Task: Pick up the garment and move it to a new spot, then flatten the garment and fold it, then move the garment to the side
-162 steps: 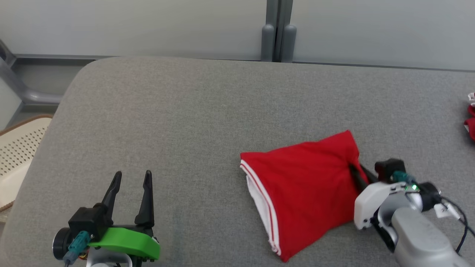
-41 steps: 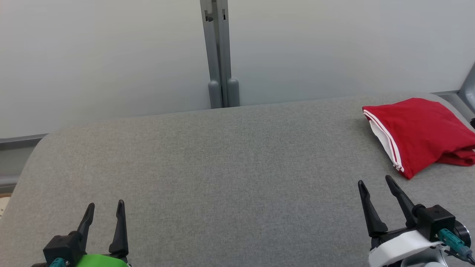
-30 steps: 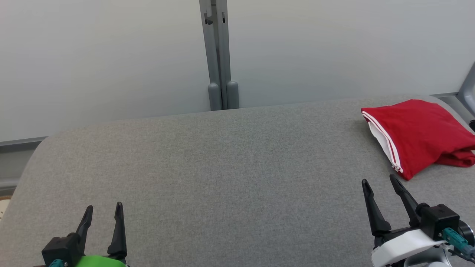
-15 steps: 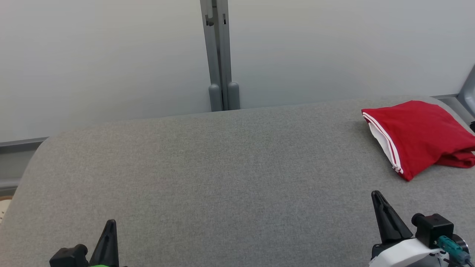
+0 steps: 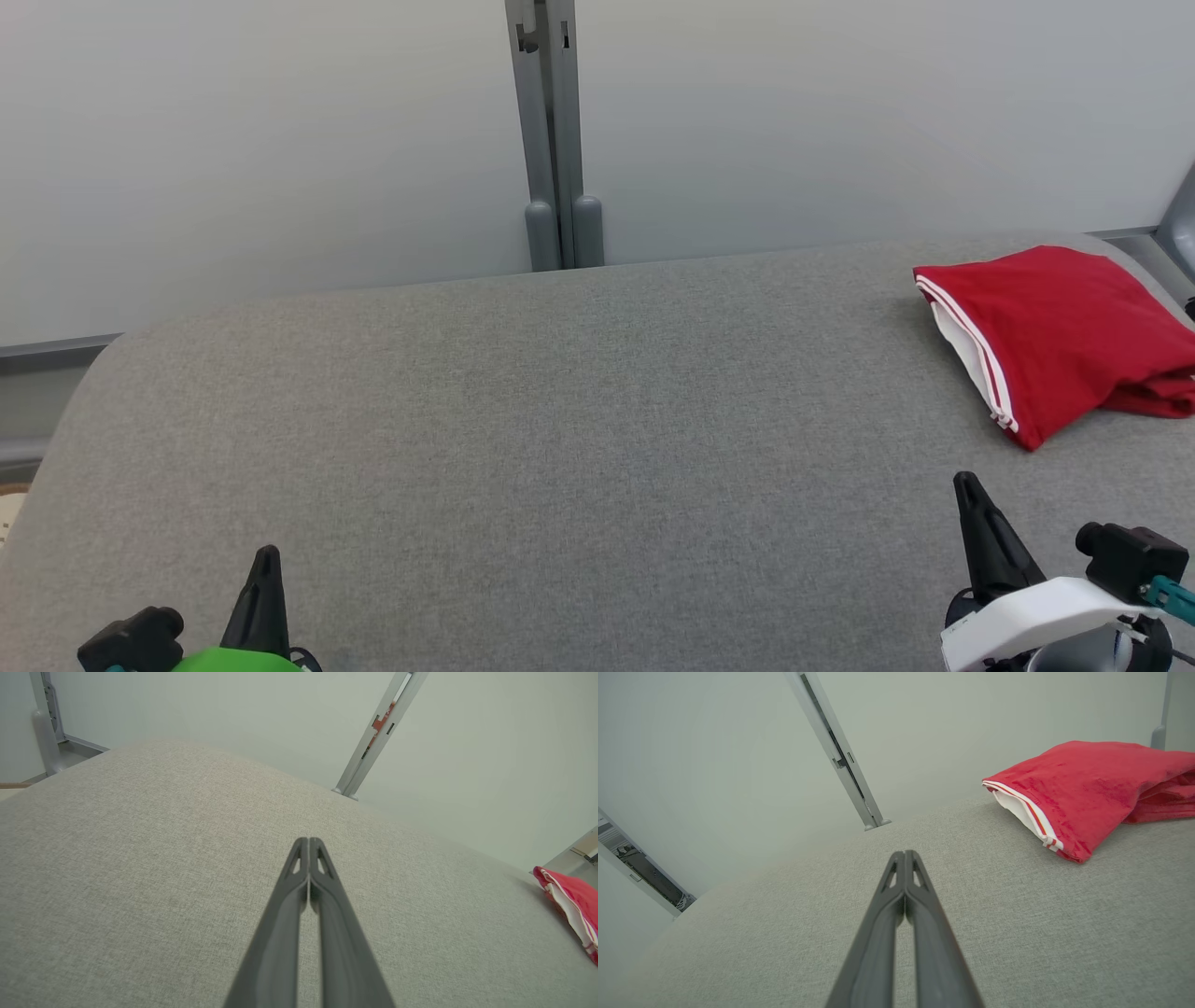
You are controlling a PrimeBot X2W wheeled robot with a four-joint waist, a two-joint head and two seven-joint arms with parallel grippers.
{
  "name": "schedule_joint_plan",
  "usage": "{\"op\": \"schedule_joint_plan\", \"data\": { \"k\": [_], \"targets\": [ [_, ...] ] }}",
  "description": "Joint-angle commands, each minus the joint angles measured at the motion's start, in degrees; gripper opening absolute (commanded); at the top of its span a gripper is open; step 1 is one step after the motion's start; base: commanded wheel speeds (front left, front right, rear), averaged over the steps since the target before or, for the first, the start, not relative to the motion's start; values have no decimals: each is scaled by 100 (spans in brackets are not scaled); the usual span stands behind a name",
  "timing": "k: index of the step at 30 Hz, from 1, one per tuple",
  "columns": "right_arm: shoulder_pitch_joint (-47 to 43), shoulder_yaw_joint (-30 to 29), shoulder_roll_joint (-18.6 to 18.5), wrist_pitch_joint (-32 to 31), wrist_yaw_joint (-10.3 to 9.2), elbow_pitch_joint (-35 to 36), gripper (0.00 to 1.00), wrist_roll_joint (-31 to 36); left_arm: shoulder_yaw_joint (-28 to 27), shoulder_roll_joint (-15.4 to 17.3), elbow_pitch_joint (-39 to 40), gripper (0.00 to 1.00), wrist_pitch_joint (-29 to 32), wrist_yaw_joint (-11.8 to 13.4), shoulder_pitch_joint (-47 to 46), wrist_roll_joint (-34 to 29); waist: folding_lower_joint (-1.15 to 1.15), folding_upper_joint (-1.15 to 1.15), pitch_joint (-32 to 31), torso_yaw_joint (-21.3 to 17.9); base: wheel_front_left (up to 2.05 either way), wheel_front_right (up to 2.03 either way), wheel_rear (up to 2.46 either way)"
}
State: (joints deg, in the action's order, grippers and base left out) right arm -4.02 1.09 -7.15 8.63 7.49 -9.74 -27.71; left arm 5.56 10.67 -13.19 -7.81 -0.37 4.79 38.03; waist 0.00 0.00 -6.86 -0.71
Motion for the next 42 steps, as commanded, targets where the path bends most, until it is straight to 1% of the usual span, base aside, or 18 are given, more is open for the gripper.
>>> {"op": "schedule_joint_plan", "data": {
  "k": [1,20,42],
  "targets": [
    [203,-51,-11,-44,1,58,0,-238,-80,9,75,0,43,-41,-228,209,0,0,10,1,0,0,0],
    [432,-236,101,-422,1,-61,0,-1849,-372,-191,40,0,399,-221,-469,1563,0,0,131,14,0,0,0],
    [640,-412,205,-781,1,-178,0,-3344,-654,-381,2,0,736,-389,-689,2826,0,0,271,28,0,0,0]
  ]
}}
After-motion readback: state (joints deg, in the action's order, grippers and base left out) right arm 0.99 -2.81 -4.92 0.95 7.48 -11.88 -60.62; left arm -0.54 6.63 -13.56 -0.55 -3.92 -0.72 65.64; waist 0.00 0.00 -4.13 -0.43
